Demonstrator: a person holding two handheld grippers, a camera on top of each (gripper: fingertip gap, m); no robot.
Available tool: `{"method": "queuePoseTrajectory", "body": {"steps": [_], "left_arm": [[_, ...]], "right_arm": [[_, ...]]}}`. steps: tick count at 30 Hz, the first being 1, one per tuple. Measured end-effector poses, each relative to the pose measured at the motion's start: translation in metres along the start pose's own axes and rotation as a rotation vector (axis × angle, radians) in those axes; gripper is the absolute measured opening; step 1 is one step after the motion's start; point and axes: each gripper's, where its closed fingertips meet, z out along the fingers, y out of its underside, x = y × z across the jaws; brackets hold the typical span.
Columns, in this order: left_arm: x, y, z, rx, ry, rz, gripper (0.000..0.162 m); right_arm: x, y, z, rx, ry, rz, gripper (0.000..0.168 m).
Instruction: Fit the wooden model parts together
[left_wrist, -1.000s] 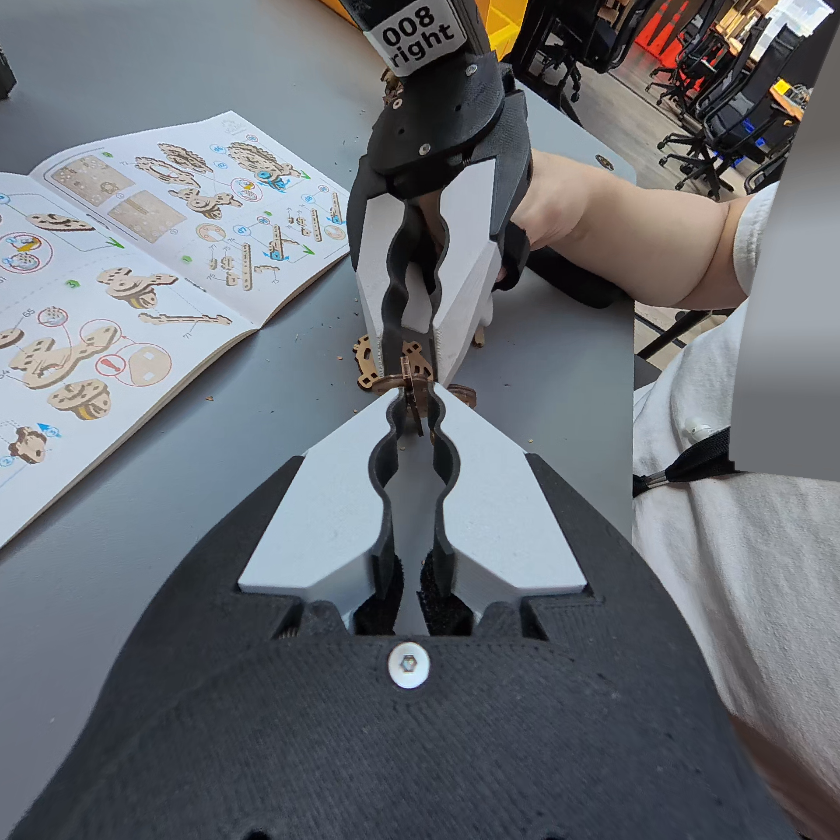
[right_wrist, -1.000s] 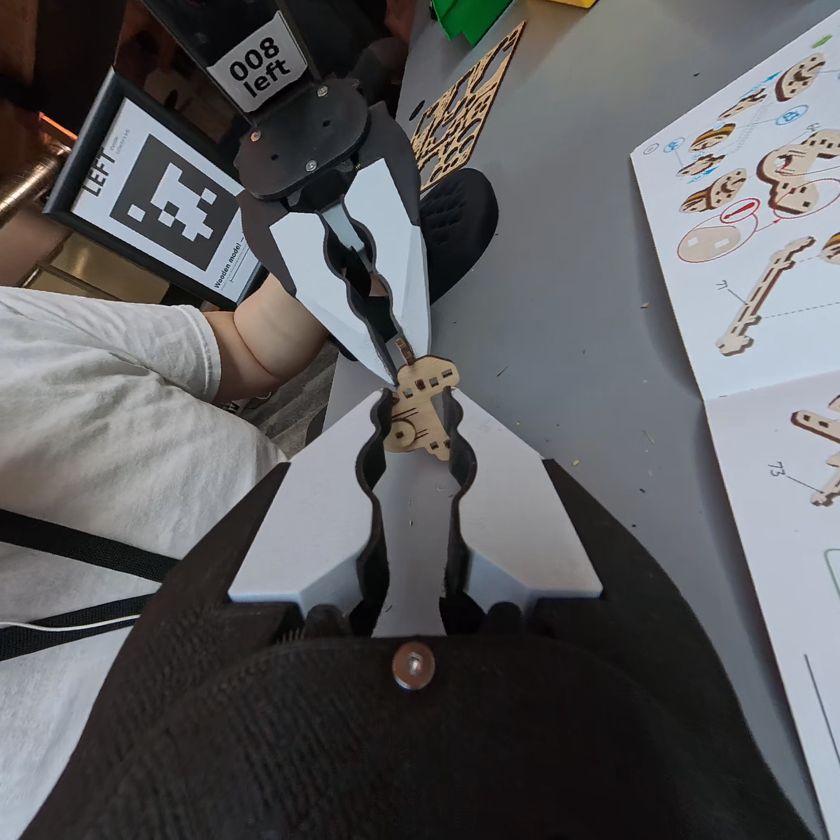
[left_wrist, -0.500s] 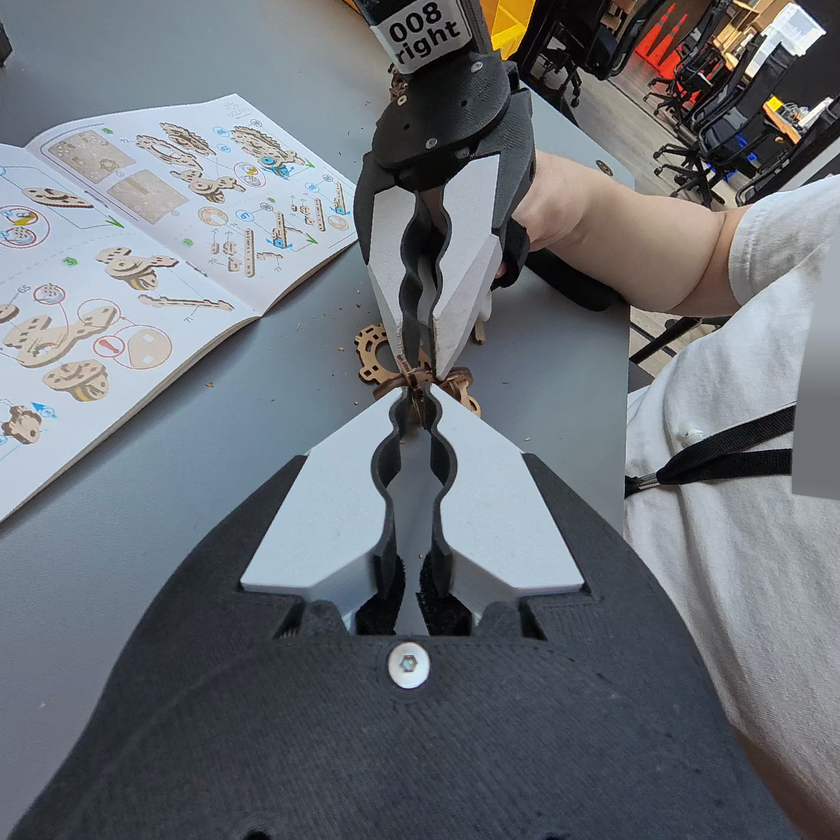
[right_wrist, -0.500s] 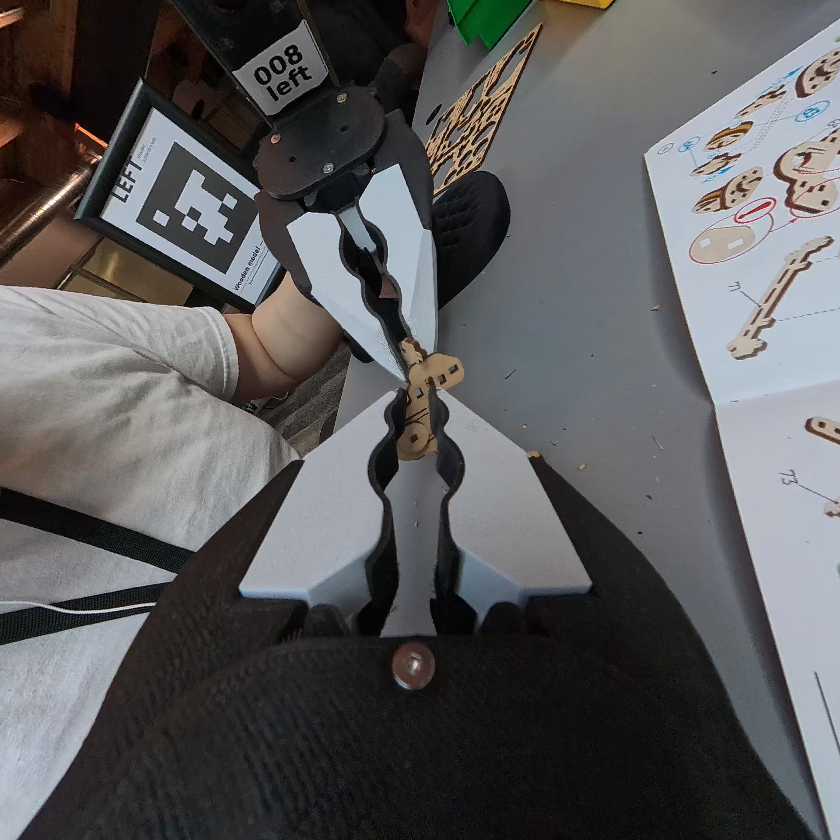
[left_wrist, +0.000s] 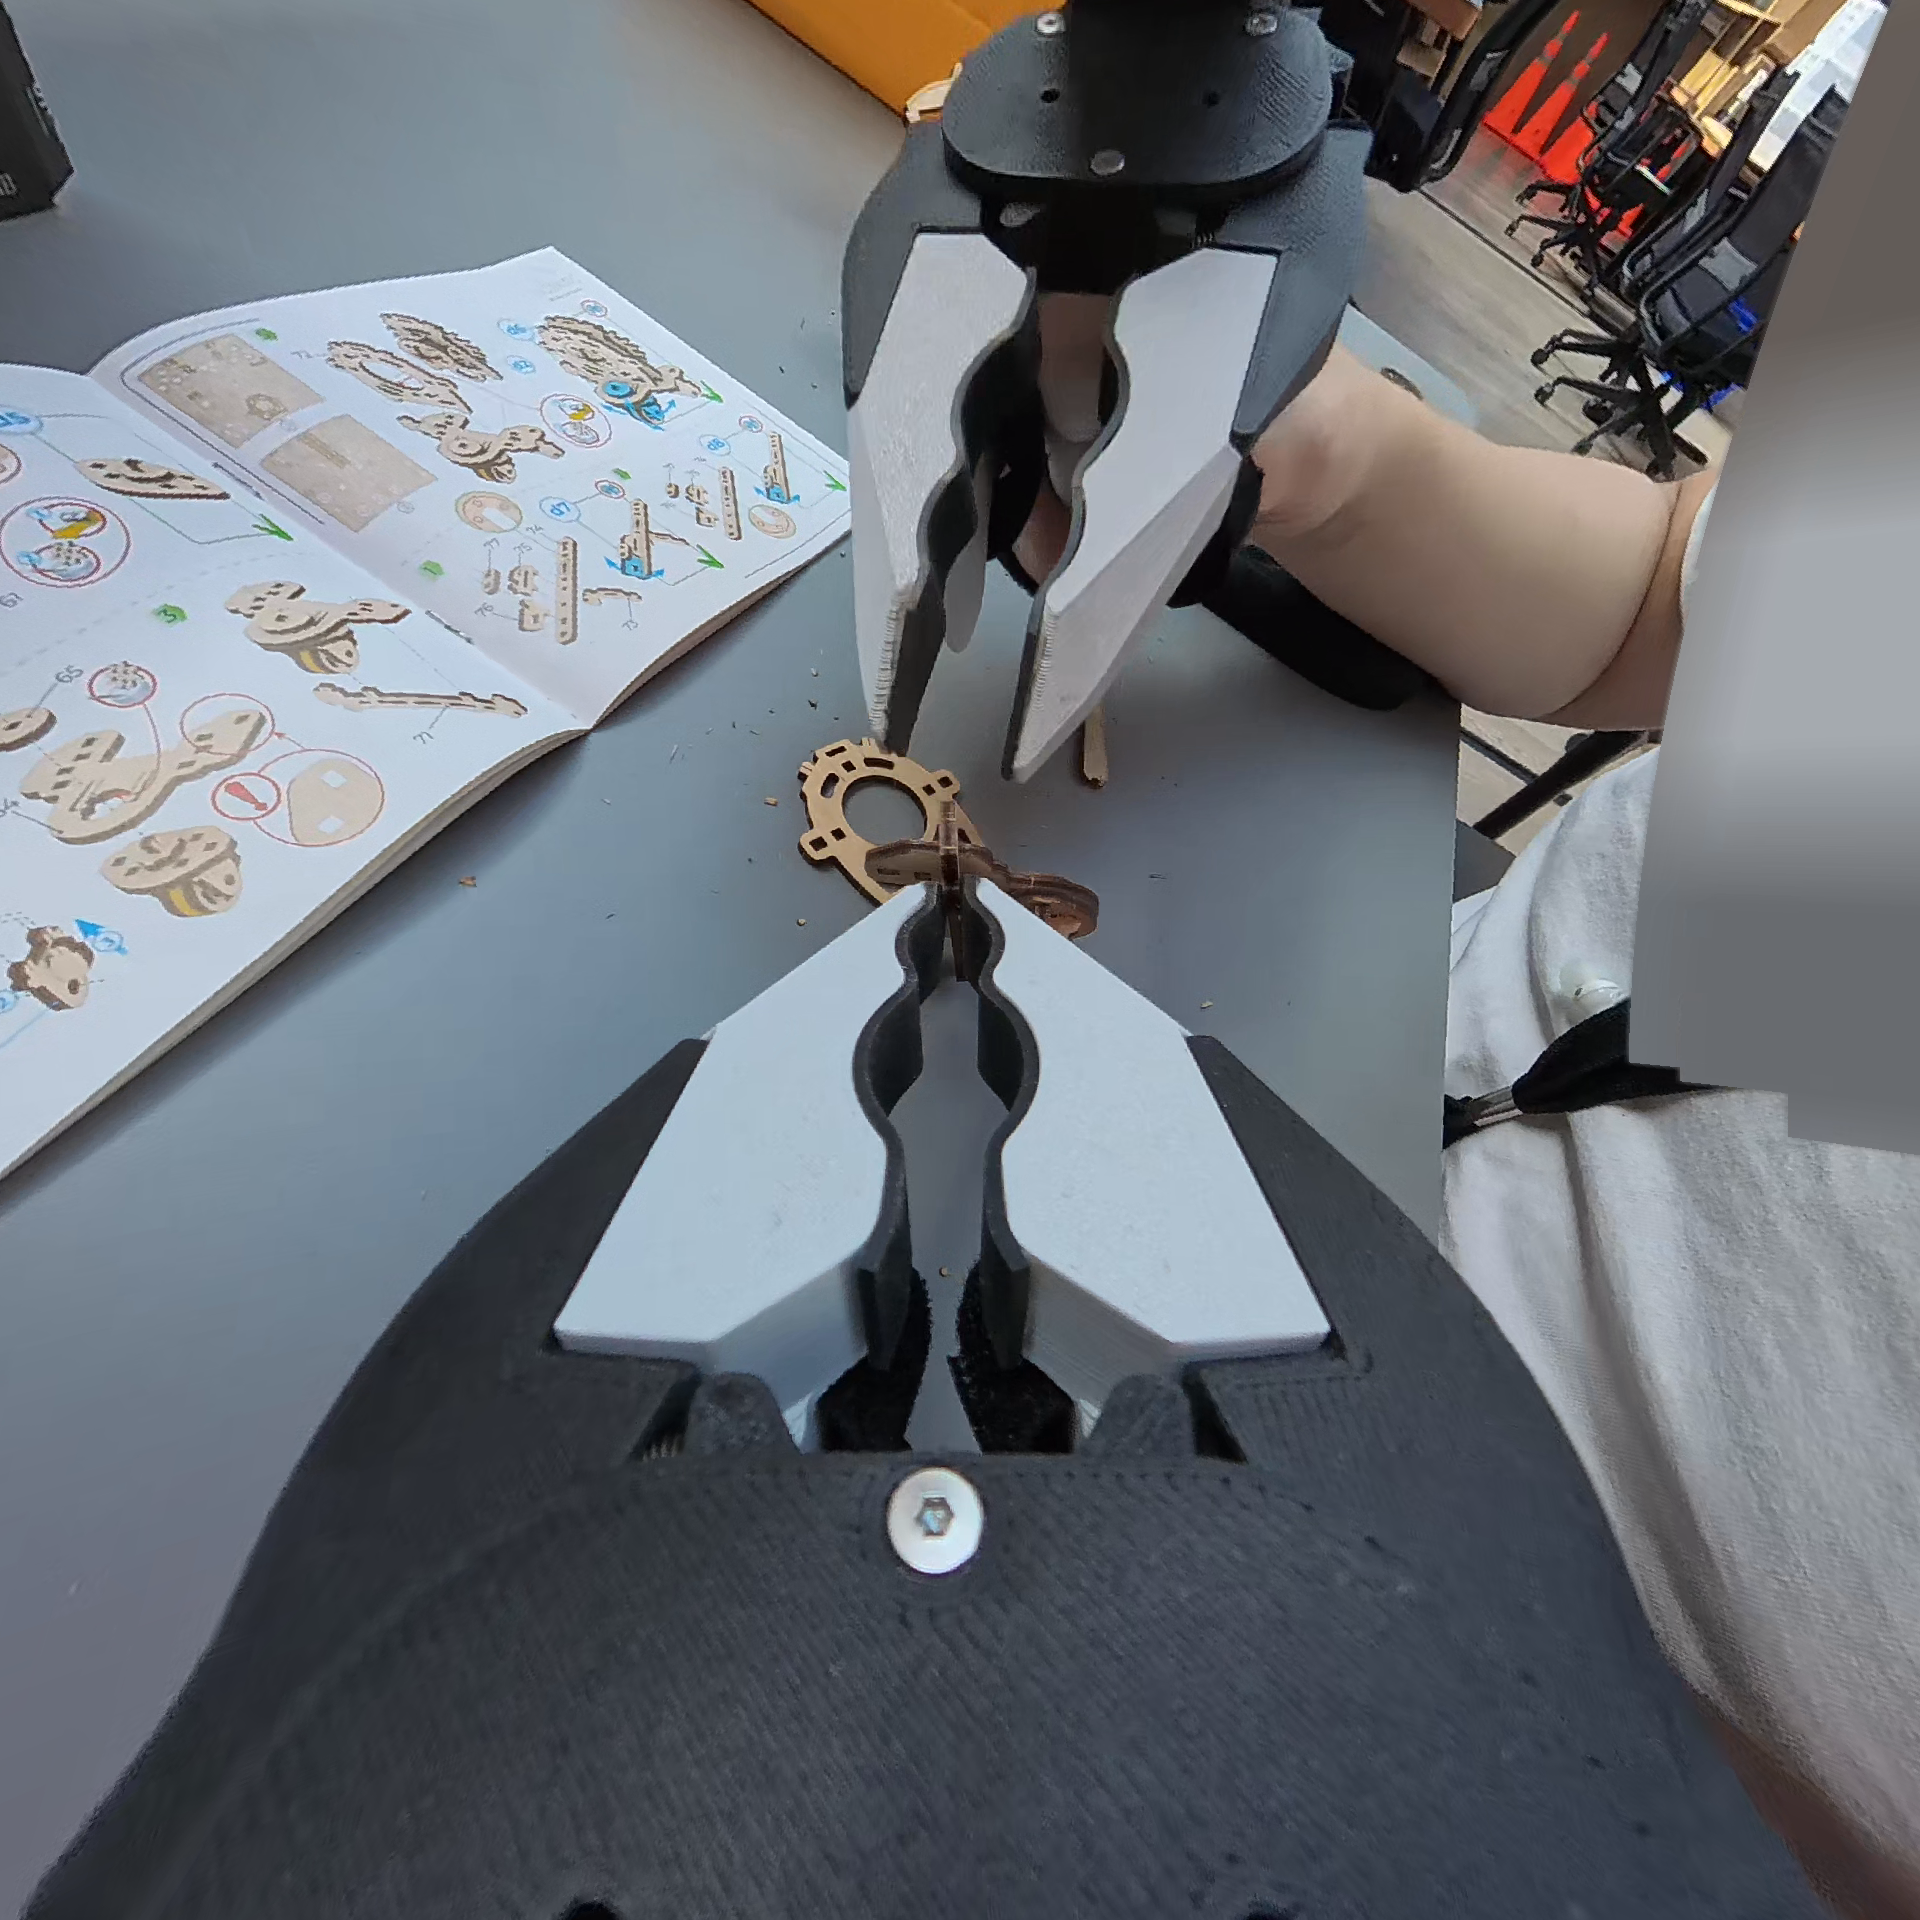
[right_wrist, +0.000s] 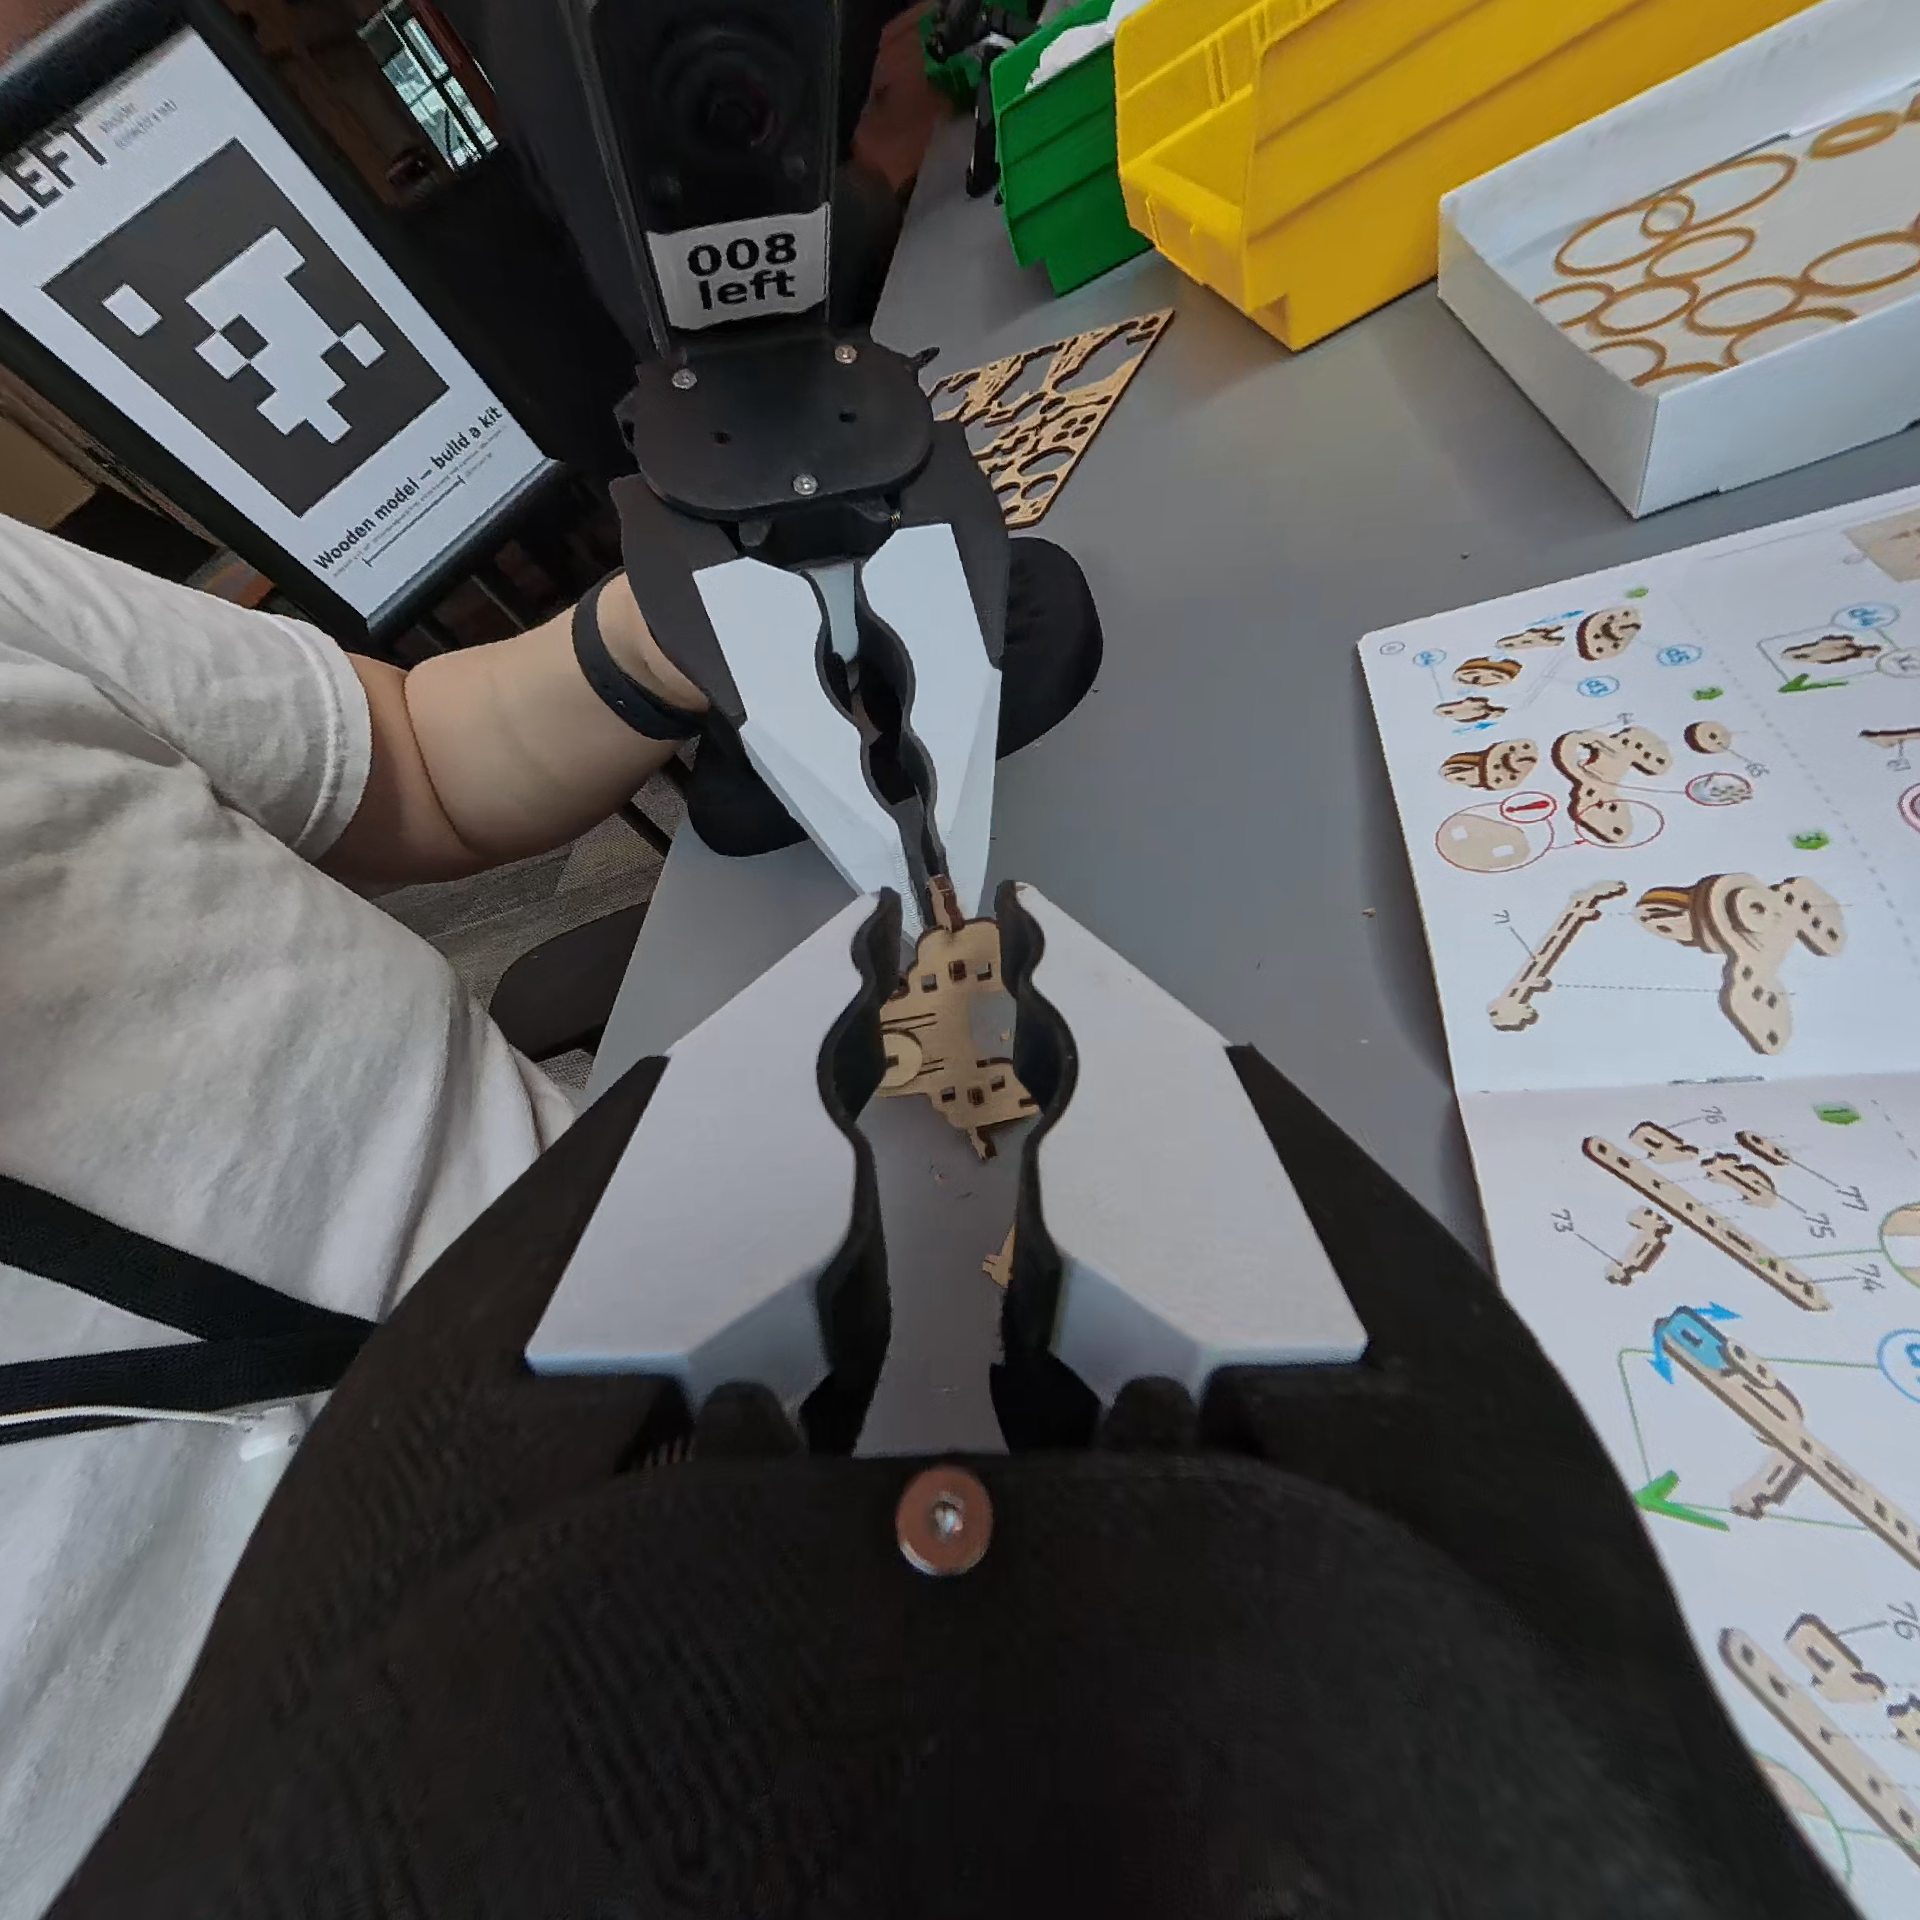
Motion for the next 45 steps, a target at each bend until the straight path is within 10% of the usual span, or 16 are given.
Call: {"method": "queuePoseTrajectory", "body": {"steps": [45], "left_arm": [[0.015, 0.006, 0.006, -0.101, 0.137, 0.317, 0.001]], "right_arm": [[-0.01, 0.031, 0.005, -0.116, -0.205, -0.154, 0.012]]}}
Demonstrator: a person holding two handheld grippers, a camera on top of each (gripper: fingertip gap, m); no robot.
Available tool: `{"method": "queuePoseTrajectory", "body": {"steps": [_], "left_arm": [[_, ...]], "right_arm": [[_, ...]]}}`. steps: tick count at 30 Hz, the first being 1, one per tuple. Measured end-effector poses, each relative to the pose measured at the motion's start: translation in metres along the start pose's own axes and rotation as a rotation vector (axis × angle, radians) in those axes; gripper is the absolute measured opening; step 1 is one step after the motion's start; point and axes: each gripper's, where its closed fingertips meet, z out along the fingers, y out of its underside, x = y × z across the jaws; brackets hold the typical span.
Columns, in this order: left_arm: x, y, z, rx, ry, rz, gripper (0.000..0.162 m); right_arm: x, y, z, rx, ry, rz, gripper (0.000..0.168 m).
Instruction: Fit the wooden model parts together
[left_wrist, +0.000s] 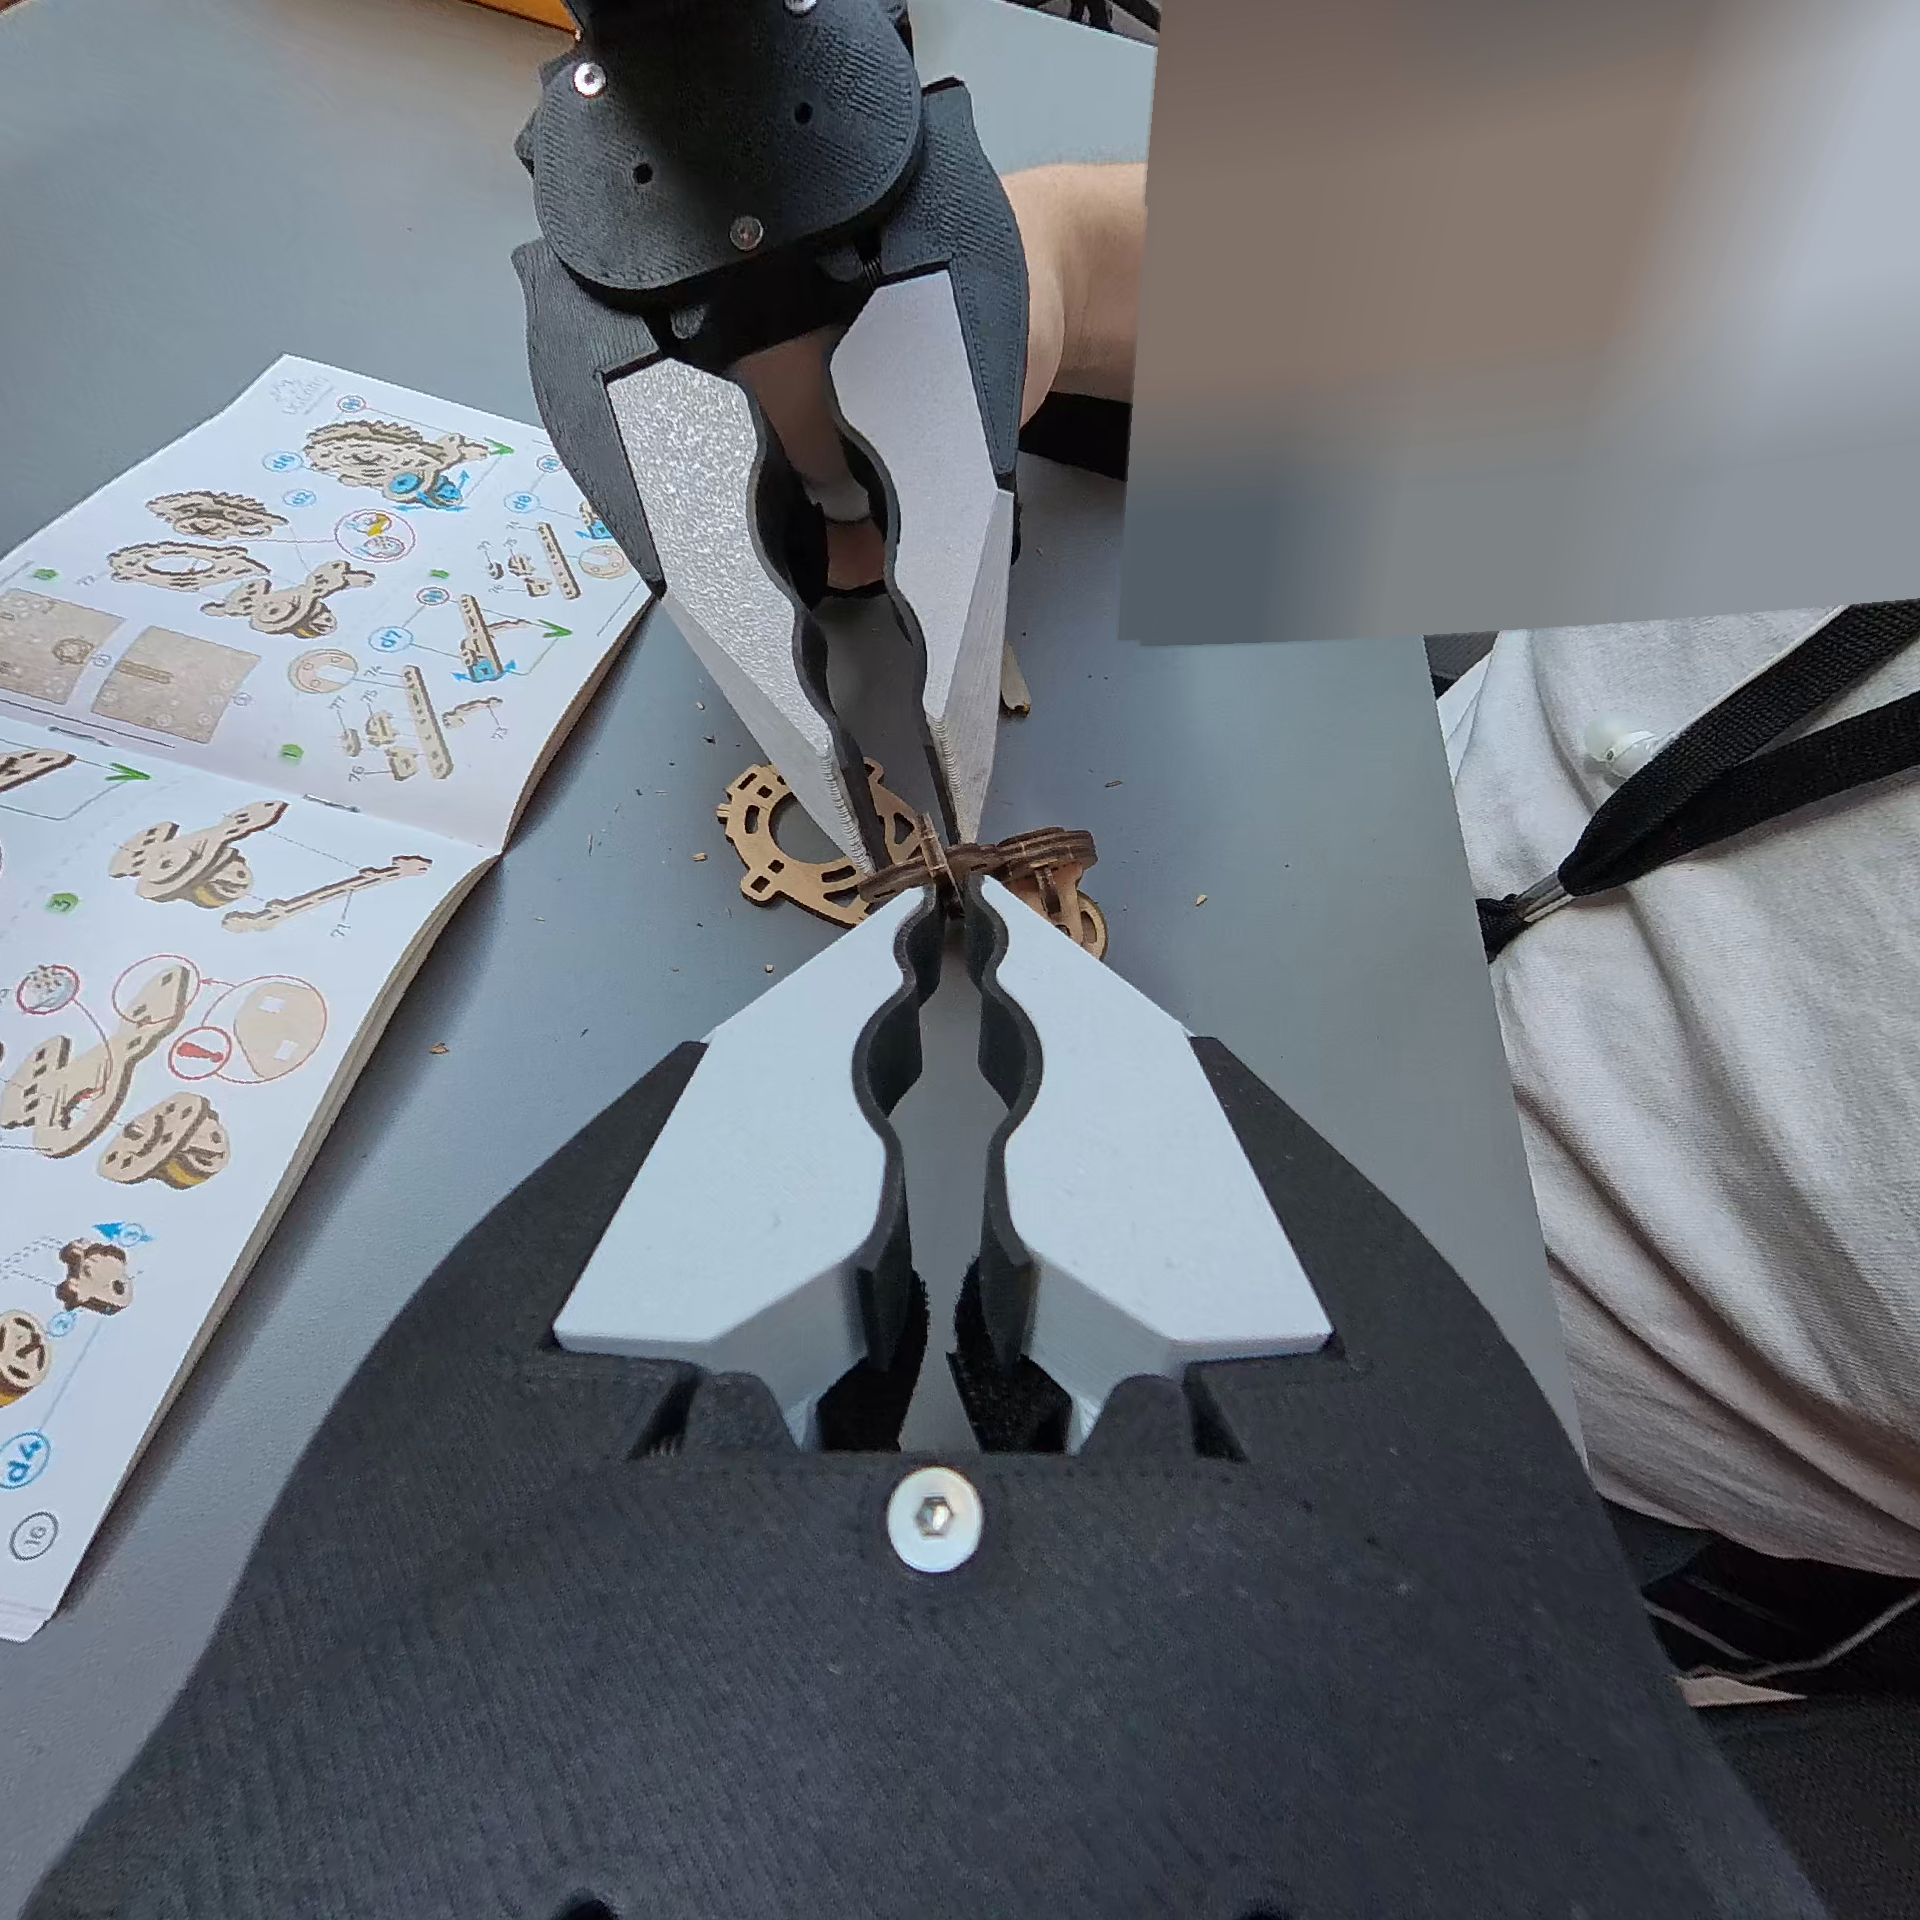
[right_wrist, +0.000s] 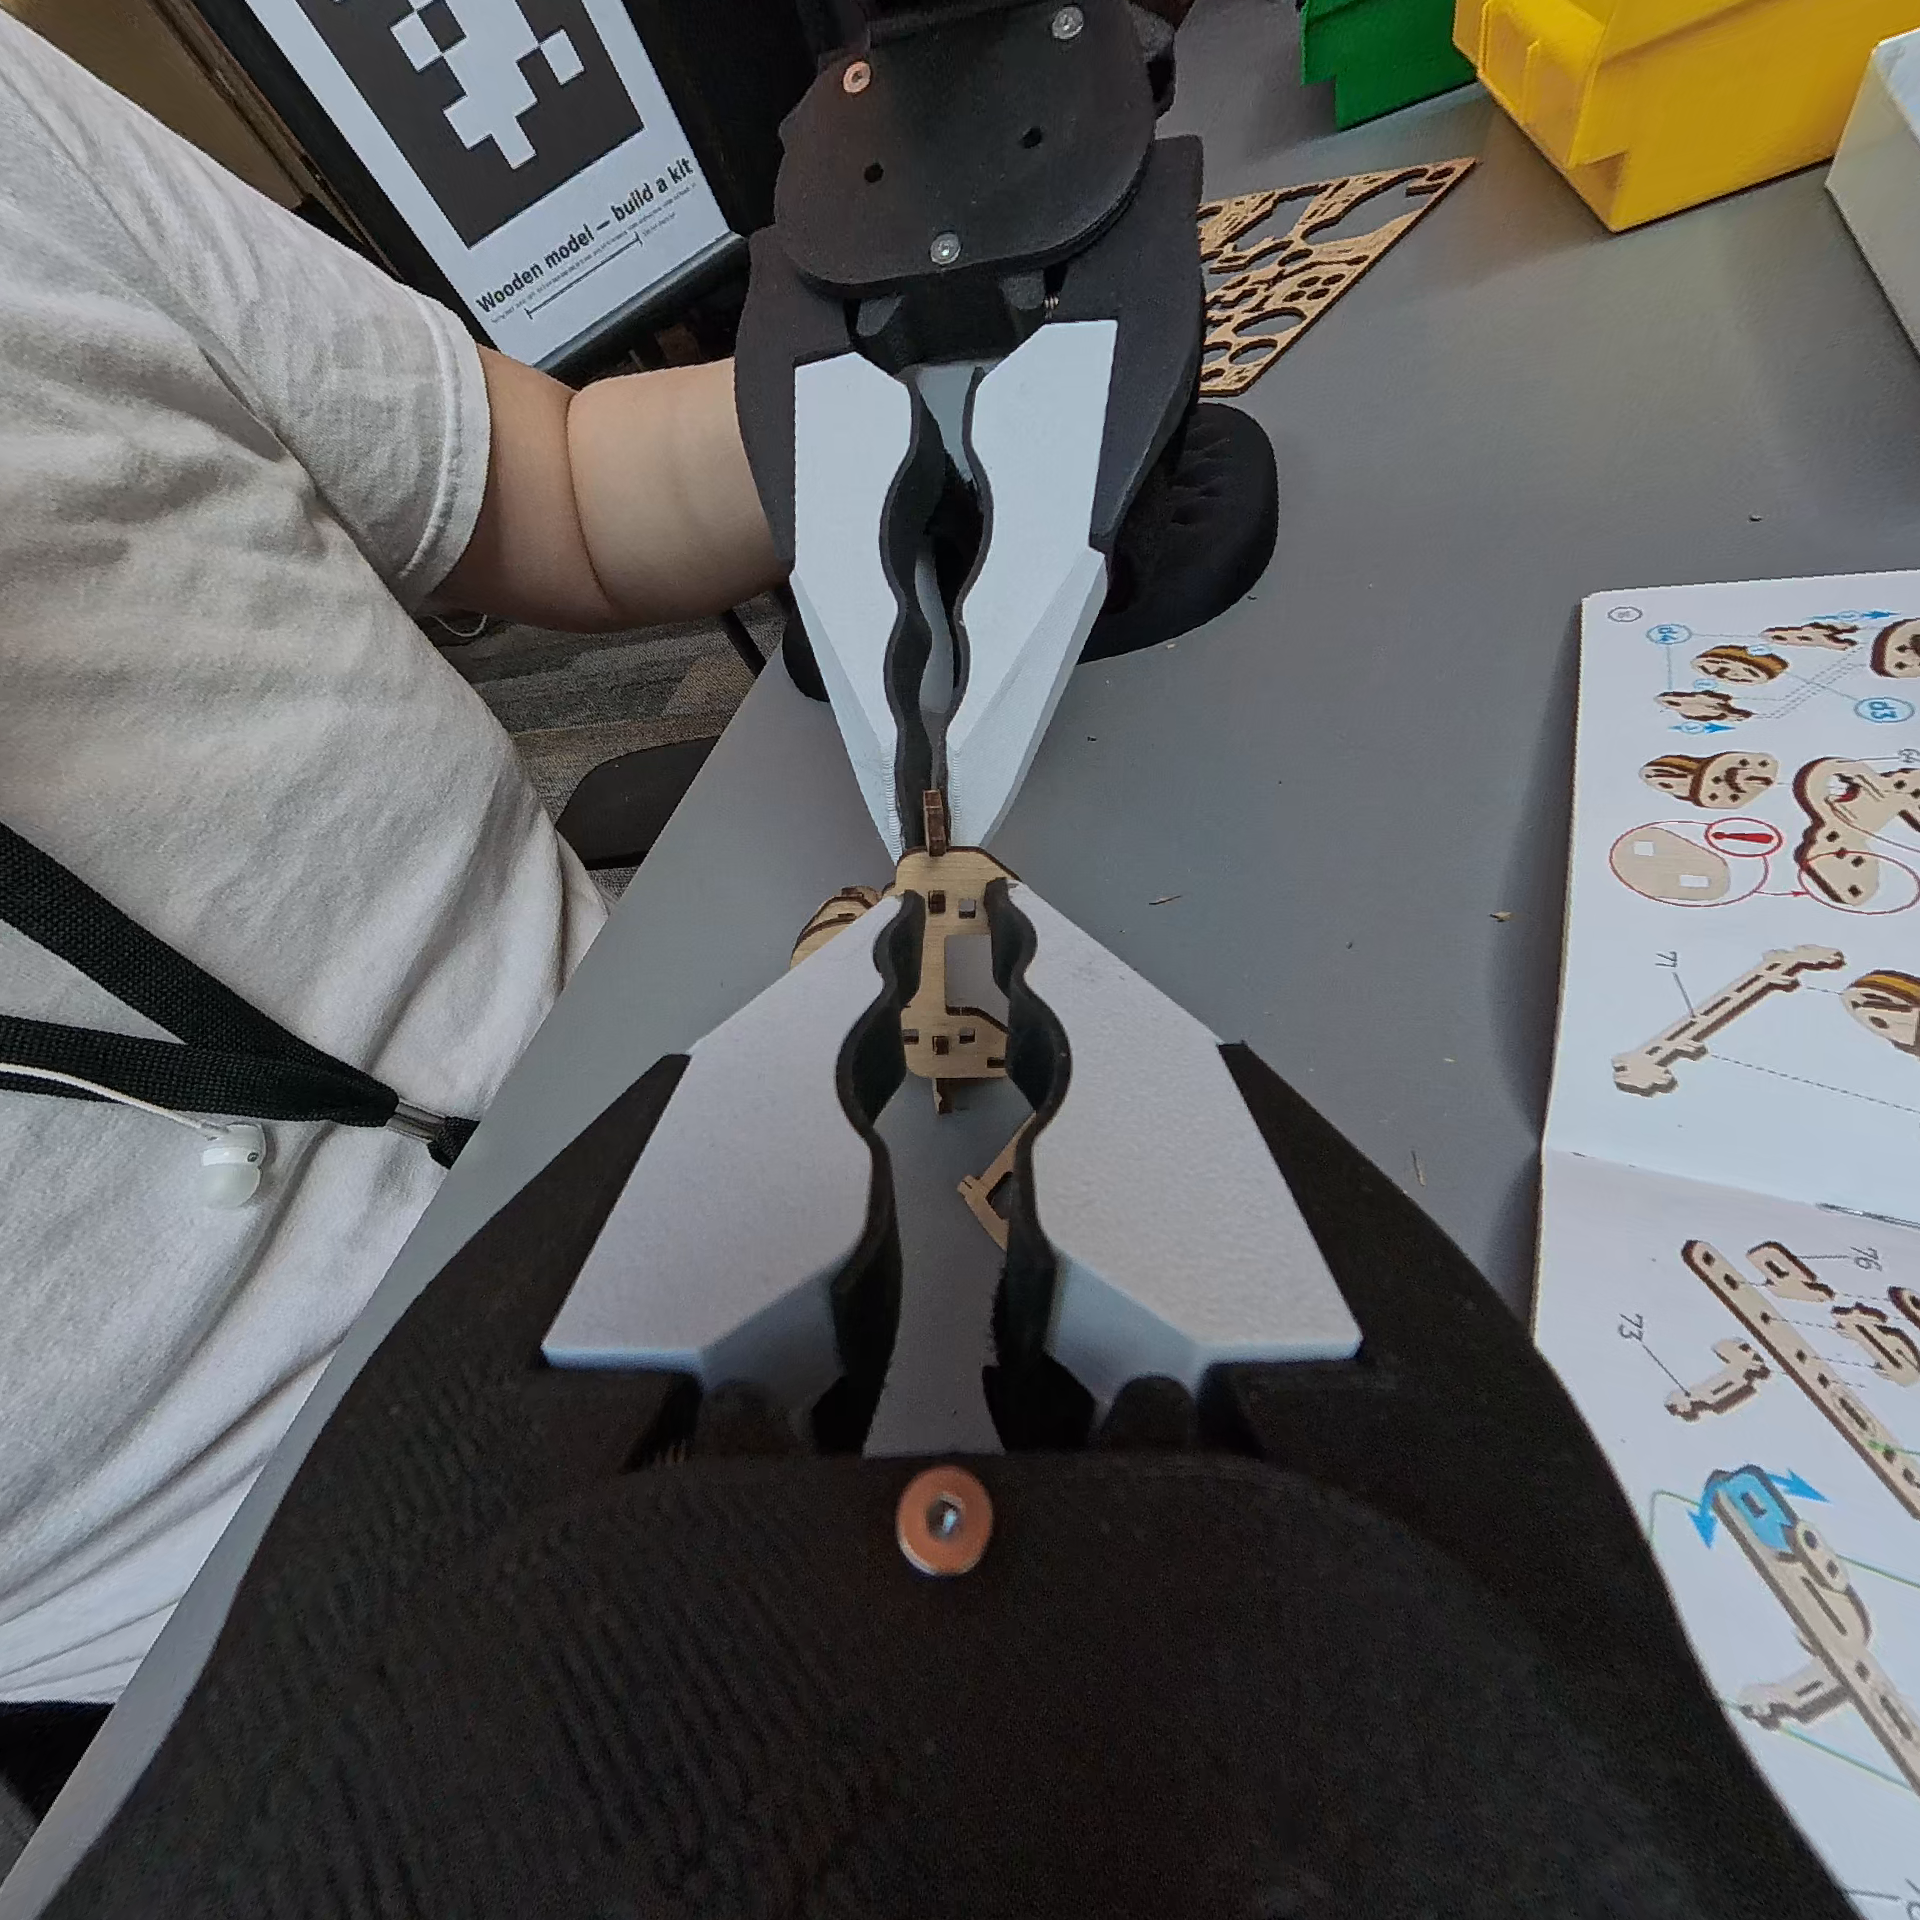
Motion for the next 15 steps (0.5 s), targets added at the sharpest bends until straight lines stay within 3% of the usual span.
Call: {"method": "queuePoseTrajectory", "body": {"steps": [5, 7, 10, 15], "left_arm": [[-0.006, -0.001, -0.002, 0.017, -0.04, -0.034, 0.001], [-0.006, 0.001, -0.005, 0.012, -0.041, -0.034, 0.001], [-0.004, 0.004, -0.009, 0.011, -0.007, -0.073, 0.001], [-0.003, 0.009, -0.012, -0.018, 0.005, -0.12, 0.0]], "right_arm": [[0.003, -0.004, -0.005, 0.009, 0.016, 0.0, 0.018], [0.015, -0.005, -0.018, -0.002, 0.104, -0.034, 0.024], [0.033, 0.017, -0.034, -0.148, 0.238, -0.128, 0.027], [0.049, 0.044, -0.037, -0.341, 0.318, -0.078, 0.031]]}}
